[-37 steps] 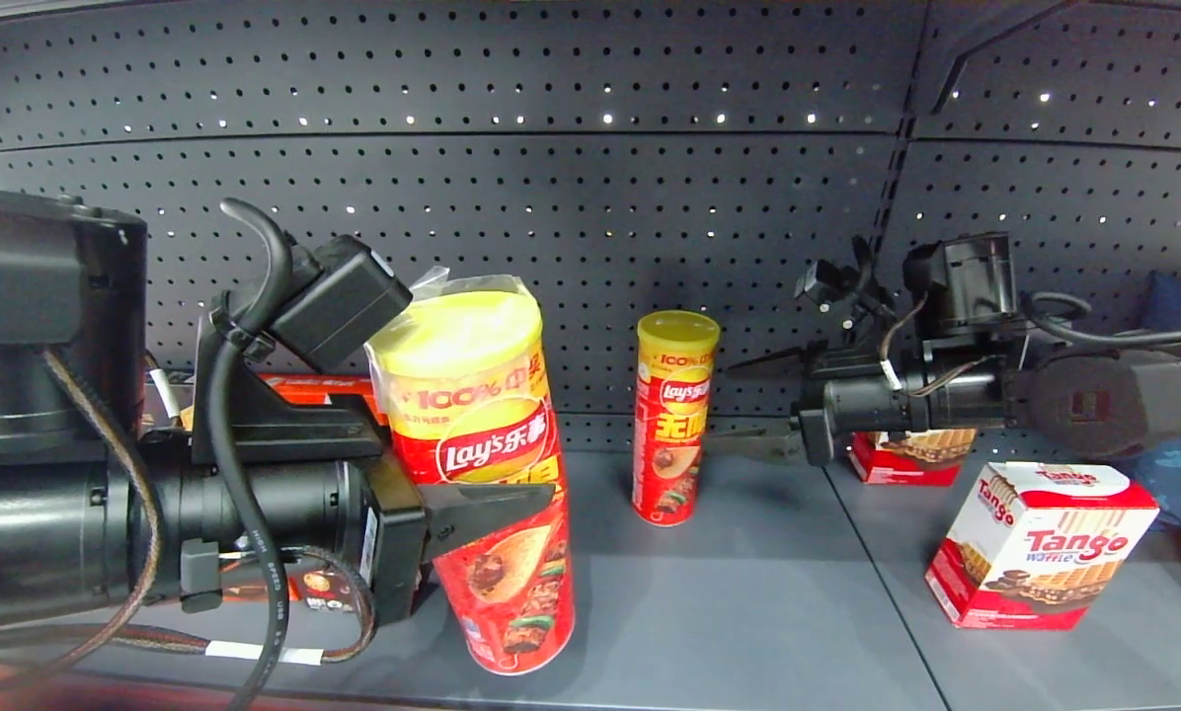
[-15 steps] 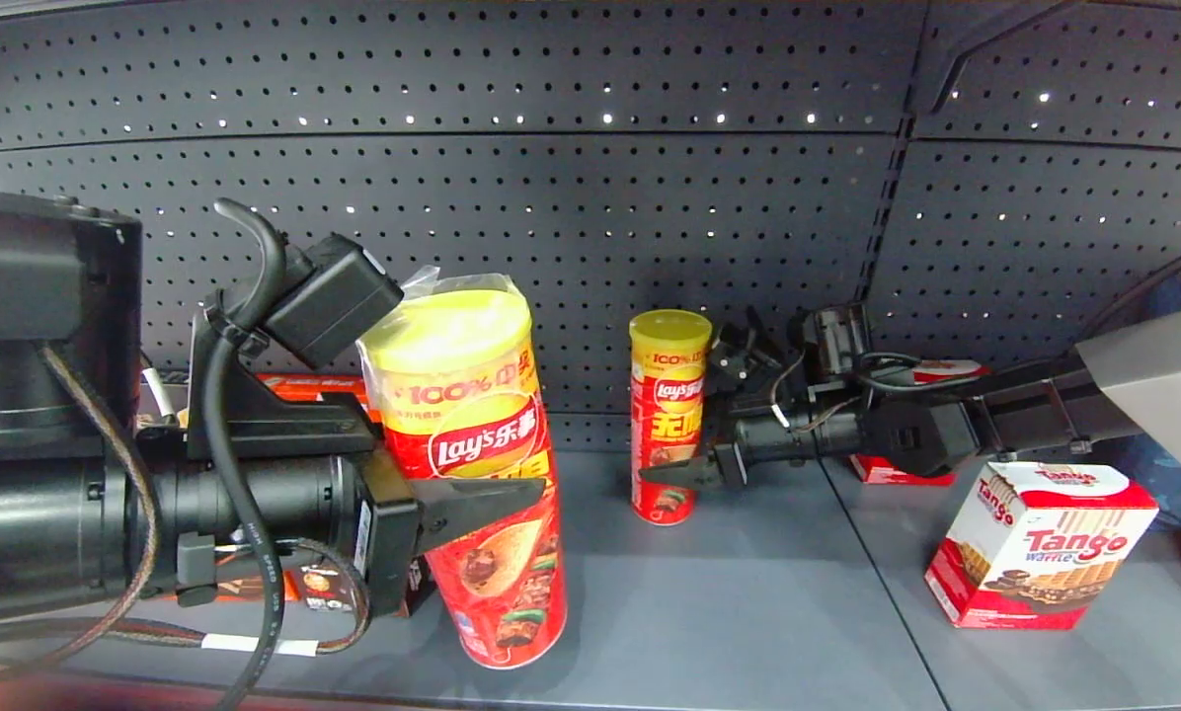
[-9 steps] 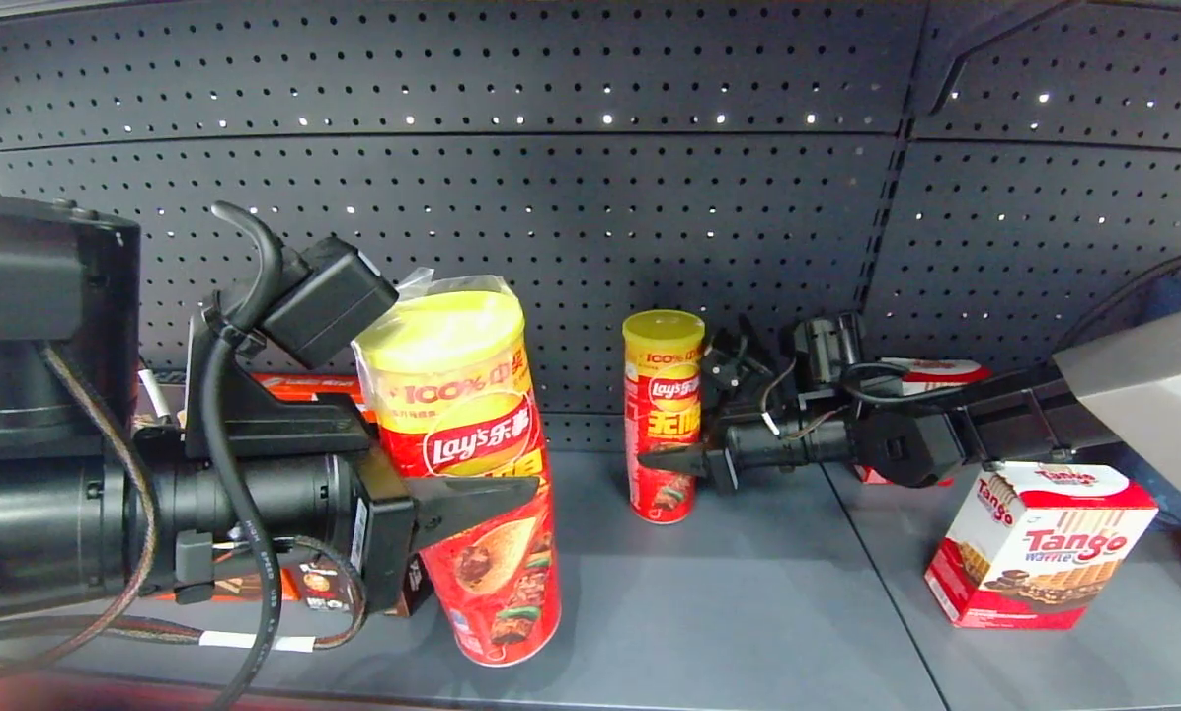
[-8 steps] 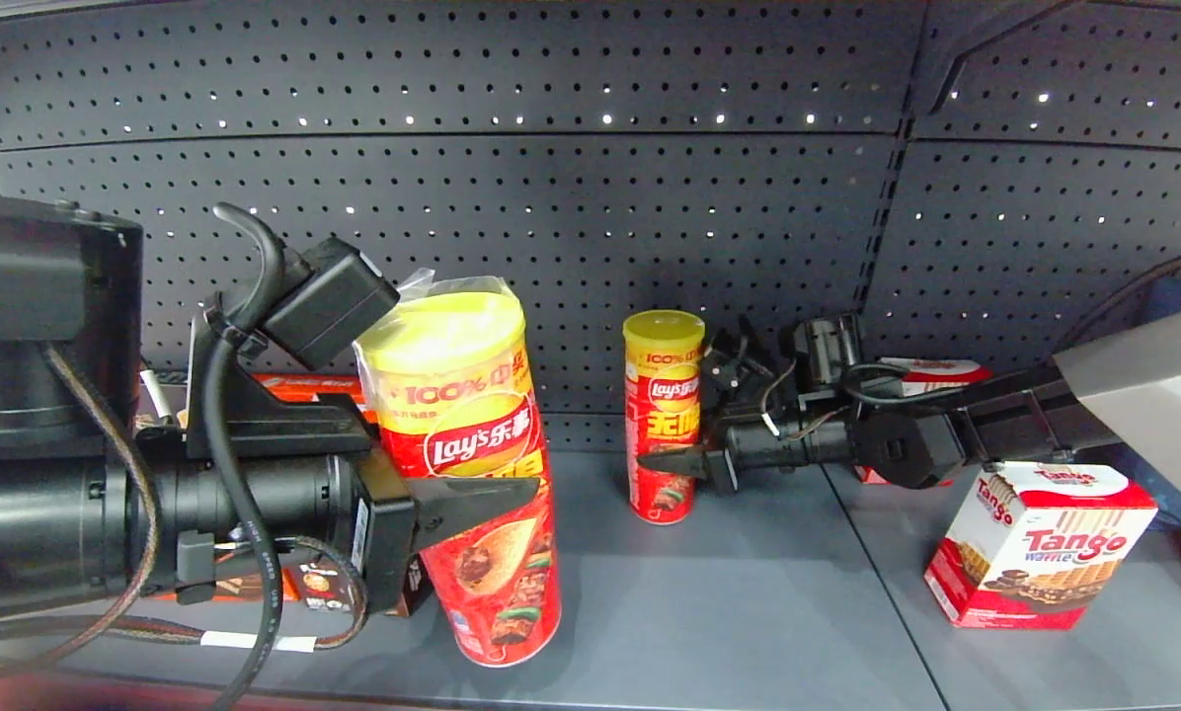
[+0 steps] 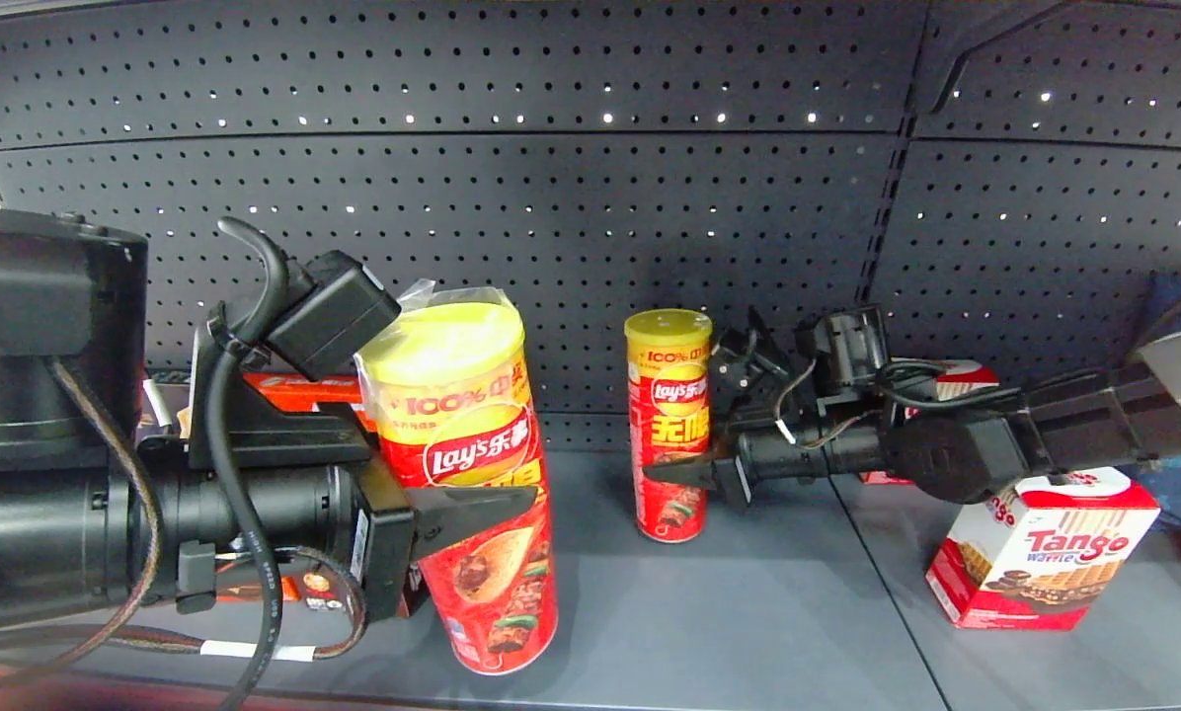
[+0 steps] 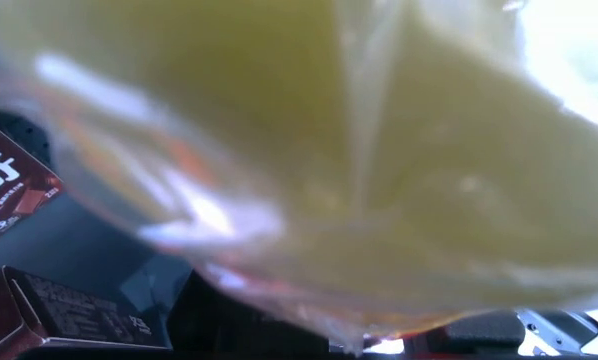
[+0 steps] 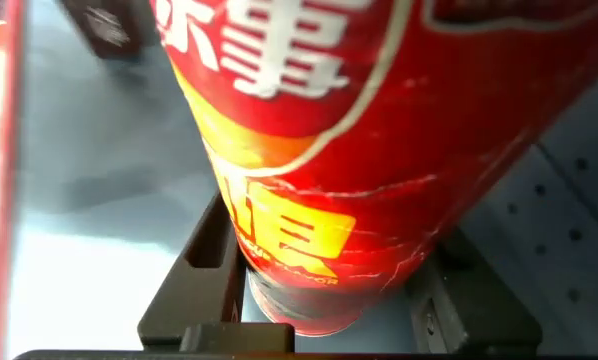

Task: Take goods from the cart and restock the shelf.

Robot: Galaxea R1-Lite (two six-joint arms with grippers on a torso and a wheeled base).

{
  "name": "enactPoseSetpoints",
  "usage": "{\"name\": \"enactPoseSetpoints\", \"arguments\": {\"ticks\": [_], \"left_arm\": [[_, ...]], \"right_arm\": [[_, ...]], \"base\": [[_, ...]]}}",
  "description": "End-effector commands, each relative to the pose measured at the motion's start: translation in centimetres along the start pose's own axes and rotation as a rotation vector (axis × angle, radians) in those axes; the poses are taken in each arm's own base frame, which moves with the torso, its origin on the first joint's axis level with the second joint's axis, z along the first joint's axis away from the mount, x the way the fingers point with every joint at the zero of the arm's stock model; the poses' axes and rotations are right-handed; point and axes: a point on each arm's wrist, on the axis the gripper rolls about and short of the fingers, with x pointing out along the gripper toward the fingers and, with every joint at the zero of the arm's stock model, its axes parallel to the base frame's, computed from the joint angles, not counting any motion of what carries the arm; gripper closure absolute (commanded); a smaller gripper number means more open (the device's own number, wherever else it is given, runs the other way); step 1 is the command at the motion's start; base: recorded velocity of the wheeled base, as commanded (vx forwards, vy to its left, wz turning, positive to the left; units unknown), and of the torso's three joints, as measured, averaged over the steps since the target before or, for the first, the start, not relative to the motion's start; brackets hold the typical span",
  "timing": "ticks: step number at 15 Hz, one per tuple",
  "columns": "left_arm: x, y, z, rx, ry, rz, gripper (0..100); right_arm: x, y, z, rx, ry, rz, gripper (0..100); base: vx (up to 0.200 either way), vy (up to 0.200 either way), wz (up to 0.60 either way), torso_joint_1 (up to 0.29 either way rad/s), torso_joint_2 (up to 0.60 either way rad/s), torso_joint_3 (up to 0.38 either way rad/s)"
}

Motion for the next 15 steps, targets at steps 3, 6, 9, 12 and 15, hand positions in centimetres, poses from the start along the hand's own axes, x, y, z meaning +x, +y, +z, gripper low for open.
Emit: {"name": "enactPoseSetpoints", "arguments": {"ticks": [3, 6, 9, 12, 15], "left_arm": [[-0.1, -0.1, 0.0, 0.002, -0.004, 0.005, 100], [-0.2, -0.1, 0.1, 0.004, -0.010, 0.005, 100], [-0.3, -0.1, 0.2, 0.005, -0.013, 0.006, 100], [-0.2, -0.2, 0.3, 0.007, -0.014, 0.016, 100], [-0.2, -0.2, 0.2, 0.007, -0.009, 0.018, 100]], "right_arm": [[-3.3, 4.1, 1.6, 0.012, -0.038, 0.008, 100], [-4.4, 5.1, 0.5, -0.001, -0.071, -0.011, 100], [-5.2, 6.6, -1.3, 0.011, -0.090, -0.009, 100], [-6.1, 8.4, -2.7, -0.002, -0.101, -0.001, 100], [-6.5, 9.6, -2.9, -0.009, -0.097, 0.019, 100]], "base": [[0.000, 0.000, 0.00, 0.000, 0.00, 0.000], [0.000, 0.000, 0.00, 0.000, 0.00, 0.000], [0.000, 0.000, 0.00, 0.000, 0.00, 0.000], [0.000, 0.000, 0.00, 0.000, 0.00, 0.000], [0.000, 0.000, 0.00, 0.000, 0.00, 0.000]]}}
